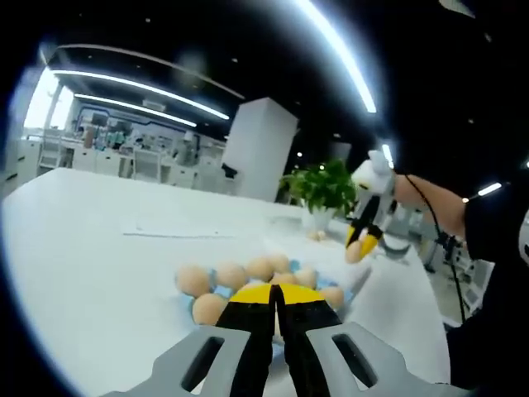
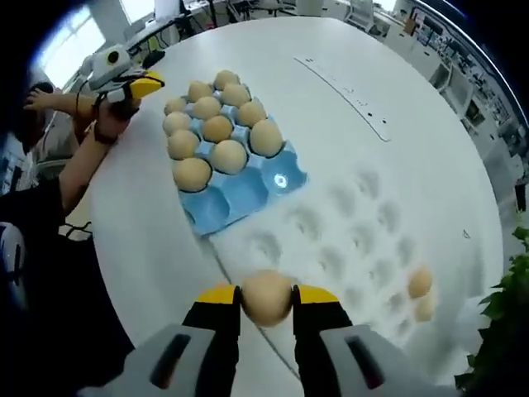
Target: Pick up the eggs on the table and place them into the egg tray on the table
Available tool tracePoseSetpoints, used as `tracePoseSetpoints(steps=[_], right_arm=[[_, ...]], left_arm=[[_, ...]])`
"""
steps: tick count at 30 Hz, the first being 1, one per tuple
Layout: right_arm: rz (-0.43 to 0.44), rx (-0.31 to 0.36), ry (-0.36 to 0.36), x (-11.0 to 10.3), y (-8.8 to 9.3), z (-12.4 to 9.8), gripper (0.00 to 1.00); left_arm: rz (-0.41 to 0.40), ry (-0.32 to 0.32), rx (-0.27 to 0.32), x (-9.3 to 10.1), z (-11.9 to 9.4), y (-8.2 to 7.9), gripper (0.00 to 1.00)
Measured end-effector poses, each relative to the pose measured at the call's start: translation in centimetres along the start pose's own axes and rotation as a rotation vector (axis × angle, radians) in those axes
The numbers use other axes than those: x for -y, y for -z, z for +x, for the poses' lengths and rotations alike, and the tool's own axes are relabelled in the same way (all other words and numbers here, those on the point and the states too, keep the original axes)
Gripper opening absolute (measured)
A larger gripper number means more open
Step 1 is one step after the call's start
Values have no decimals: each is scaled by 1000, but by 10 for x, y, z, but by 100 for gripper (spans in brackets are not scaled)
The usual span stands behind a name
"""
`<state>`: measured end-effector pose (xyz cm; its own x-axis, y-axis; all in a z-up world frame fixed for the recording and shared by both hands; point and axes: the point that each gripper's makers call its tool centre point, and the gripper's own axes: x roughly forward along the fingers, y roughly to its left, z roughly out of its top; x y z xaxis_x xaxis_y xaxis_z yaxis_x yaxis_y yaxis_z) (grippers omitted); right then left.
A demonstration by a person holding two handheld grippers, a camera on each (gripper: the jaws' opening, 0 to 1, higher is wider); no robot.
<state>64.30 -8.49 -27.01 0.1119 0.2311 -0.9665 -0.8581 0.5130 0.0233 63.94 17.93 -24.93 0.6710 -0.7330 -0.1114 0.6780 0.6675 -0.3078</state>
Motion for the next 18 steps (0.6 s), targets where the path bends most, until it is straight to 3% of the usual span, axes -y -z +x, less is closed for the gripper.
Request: tracePoseSetpoints(steps=[11, 18], right_arm=[[-28, 13, -34, -10, -19, 7, 25], [-53, 13, -62, -30, -28, 17, 25]], left_arm=[[3, -4, 2, -1, 3, -2, 0], [22, -5, -7, -2, 4, -3, 0]])
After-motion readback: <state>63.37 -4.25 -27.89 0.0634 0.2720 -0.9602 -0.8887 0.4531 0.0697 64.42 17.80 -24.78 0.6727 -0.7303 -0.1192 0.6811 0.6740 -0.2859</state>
